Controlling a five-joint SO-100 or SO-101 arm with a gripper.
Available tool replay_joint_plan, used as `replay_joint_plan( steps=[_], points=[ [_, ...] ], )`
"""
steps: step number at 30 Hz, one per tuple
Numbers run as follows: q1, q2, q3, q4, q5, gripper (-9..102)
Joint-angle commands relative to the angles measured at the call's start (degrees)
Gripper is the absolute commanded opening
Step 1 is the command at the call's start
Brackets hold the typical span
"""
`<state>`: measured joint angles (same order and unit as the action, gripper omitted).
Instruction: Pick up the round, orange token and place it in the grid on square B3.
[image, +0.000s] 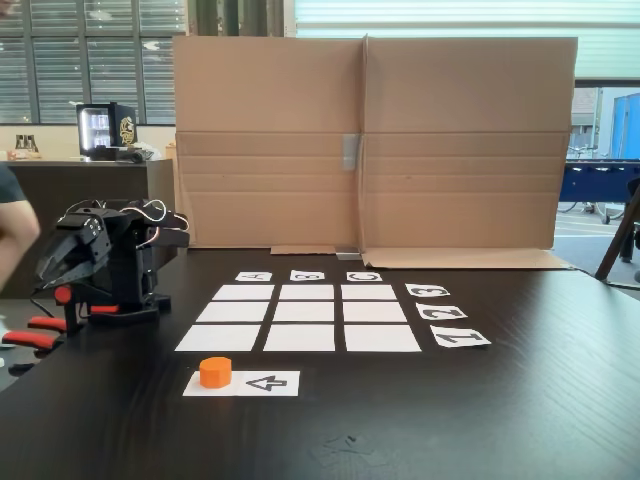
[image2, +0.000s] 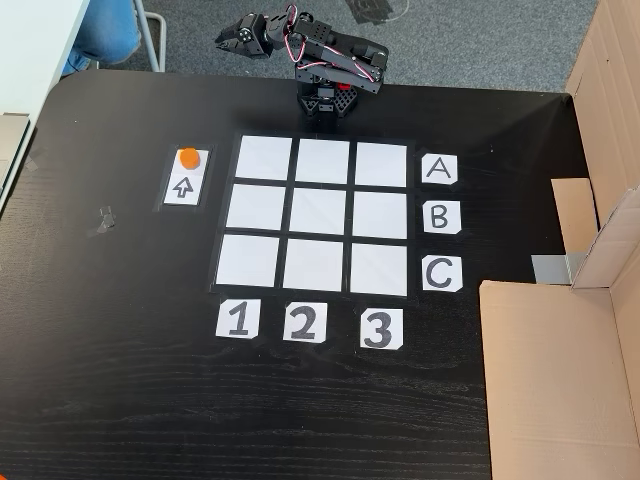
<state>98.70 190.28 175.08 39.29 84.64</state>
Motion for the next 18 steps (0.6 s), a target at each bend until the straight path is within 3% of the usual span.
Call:
replay_joint_plan(
  steps=[1,18],
  points=[
    [1.6,0.6,0.2,0.4,-3.8,-1],
    [-0.1,-4.1,-1.4,-1.1,-5.9,-1]
  ],
)
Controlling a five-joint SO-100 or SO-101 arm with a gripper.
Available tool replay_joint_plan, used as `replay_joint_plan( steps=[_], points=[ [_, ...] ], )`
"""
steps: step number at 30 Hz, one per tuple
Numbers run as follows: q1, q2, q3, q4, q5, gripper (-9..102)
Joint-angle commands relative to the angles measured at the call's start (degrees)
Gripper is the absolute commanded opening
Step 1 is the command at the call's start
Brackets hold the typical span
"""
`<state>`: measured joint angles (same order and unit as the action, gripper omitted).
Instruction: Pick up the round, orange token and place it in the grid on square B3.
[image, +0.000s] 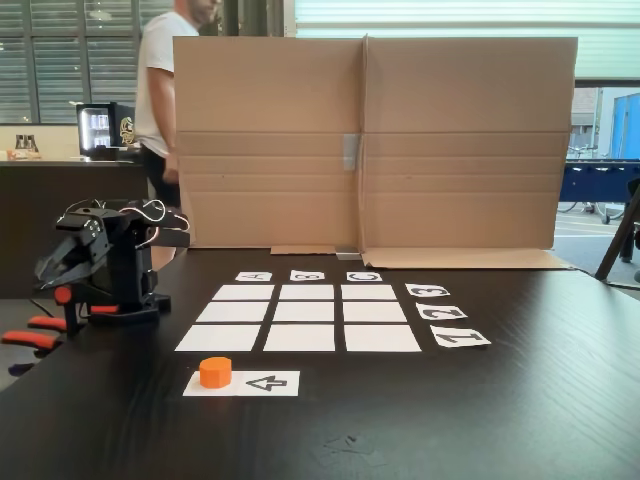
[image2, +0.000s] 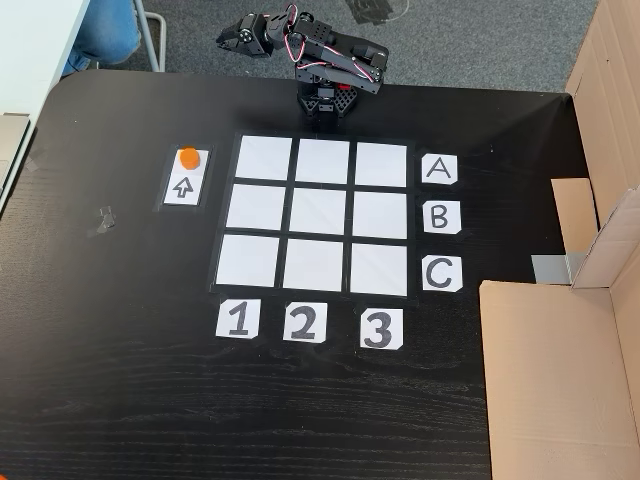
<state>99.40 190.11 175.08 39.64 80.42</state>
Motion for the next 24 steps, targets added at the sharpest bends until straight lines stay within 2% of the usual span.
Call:
replay_joint_plan(
  steps=[1,5,11,21,24],
  points=[
    [-1.1,-6.6,-2.5,-1.7,-3.0,-1],
    [-2.0,-17.2,-8.5,0.0,-8.2,-1],
    [-4.0,-29.6,-18.4,1.5,-8.8,-1],
    [-9.1,-52.5,-47.0,21.7,-11.0,0],
    [-10.8,-57.8,-52.6,26.0,-13.5,13]
  ],
)
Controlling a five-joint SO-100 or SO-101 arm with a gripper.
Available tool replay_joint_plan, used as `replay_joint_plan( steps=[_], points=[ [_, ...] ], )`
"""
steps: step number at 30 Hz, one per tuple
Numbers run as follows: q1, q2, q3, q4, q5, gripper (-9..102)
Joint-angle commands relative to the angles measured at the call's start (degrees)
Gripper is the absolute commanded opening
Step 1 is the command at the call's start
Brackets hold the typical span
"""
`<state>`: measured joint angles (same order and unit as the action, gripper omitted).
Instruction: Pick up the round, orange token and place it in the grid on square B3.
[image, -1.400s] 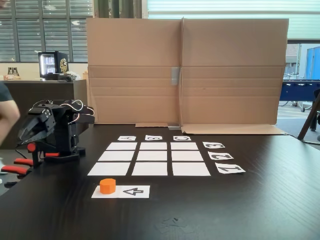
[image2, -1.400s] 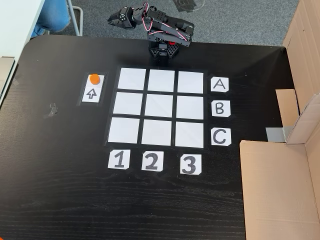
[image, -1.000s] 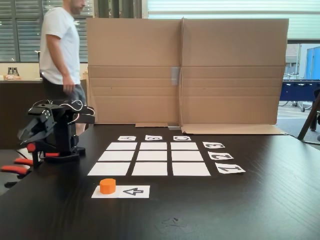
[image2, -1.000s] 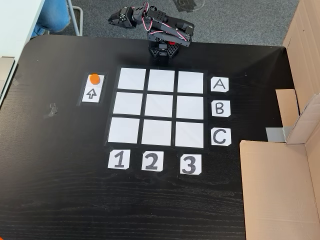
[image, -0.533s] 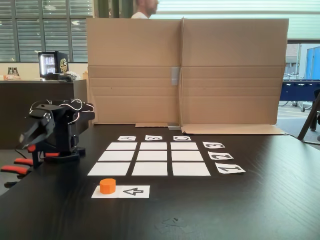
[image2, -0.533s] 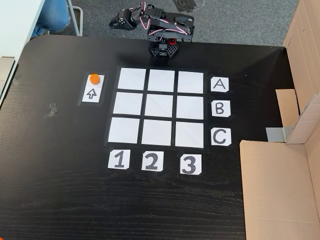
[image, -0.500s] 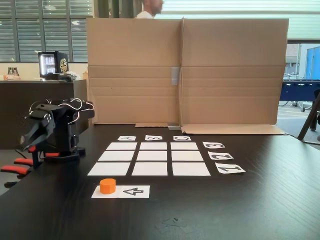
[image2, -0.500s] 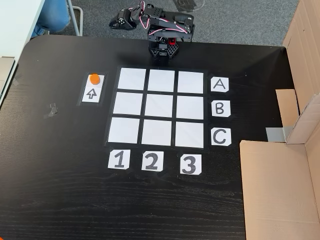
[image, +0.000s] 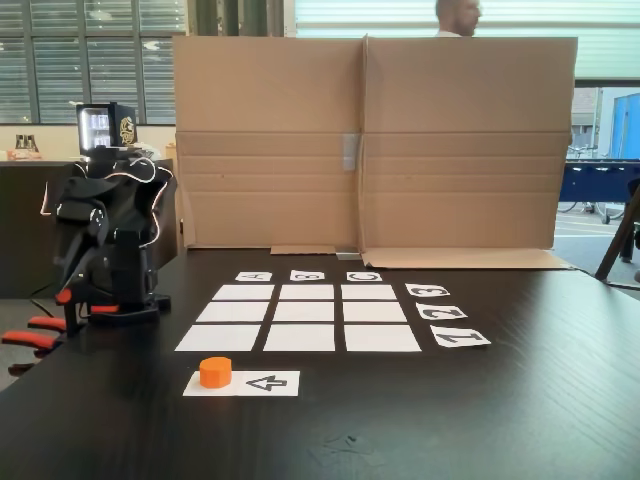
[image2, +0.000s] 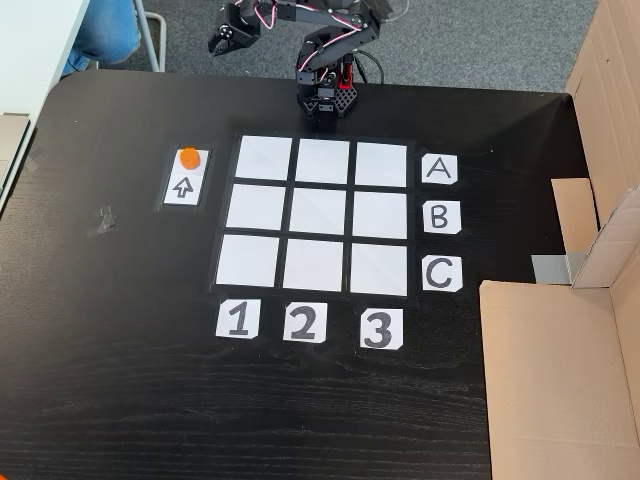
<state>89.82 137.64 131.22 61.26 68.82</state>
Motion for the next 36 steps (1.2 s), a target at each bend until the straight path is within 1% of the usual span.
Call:
replay_joint_plan(
  steps=[1,4,6,8,11,14,20,22,31,36],
  points=[
    [-1.3,-6.8,-10.5,5.2,-2.4,17],
    [-2.0,-10.1,-14.5,7.2,-4.9,30],
    [-2.5,-12.7,-18.0,9.4,-7.4,33],
    [-2.9,-15.7,-22.4,13.9,-10.7,38],
    [-3.1,-19.8,-29.2,21.9,-16.2,42],
    [-3.5,-22.5,-33.5,27.2,-20.7,45],
    [-4.0,-25.3,-34.7,28.0,-30.1,54],
    [-4.8,-27.3,-36.4,28.0,-31.6,55],
    [-10.3,-38.0,-44.4,28.0,-30.8,56],
    [-14.1,-43.0,-46.6,28.0,-27.2,56]
  ],
)
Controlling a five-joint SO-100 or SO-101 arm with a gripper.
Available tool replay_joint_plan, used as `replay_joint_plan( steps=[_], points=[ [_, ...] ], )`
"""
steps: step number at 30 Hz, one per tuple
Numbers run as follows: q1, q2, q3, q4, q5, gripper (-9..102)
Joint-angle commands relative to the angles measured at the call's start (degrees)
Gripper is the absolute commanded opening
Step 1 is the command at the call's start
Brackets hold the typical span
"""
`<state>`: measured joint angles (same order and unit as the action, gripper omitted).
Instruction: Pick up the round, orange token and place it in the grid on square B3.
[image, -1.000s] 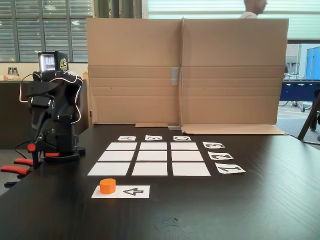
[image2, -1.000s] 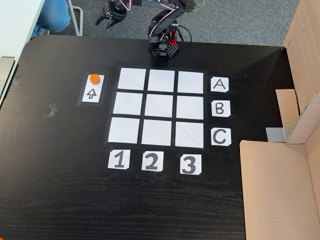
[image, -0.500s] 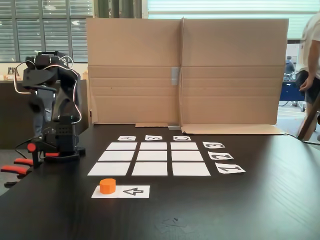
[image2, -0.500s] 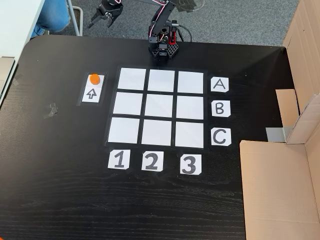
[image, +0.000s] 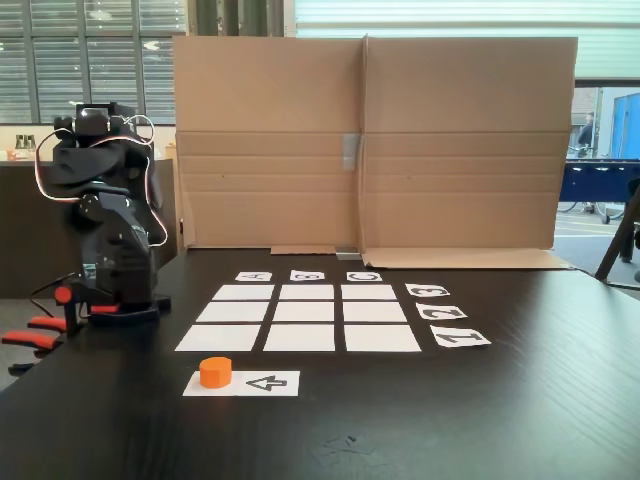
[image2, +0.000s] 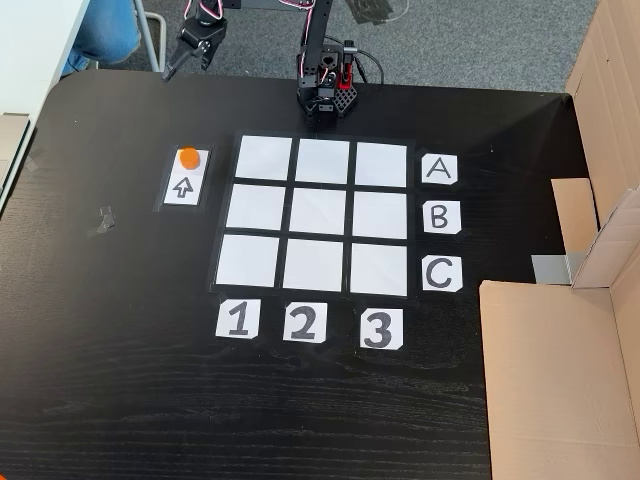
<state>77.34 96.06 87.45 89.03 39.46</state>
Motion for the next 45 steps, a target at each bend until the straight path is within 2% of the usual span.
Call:
replay_joint_plan(
  steps=[1,19,30,45],
  points=[
    [-2.3,-2.4,-3.2,0.3,3.2,56],
    [-13.6,-15.7,-8.3,-0.6,19.2,58],
    [-15.7,-25.8,-16.3,-1.2,21.3,58],
    [-19.8,-33.2,-17.8,-5.3,25.0,58]
  ],
)
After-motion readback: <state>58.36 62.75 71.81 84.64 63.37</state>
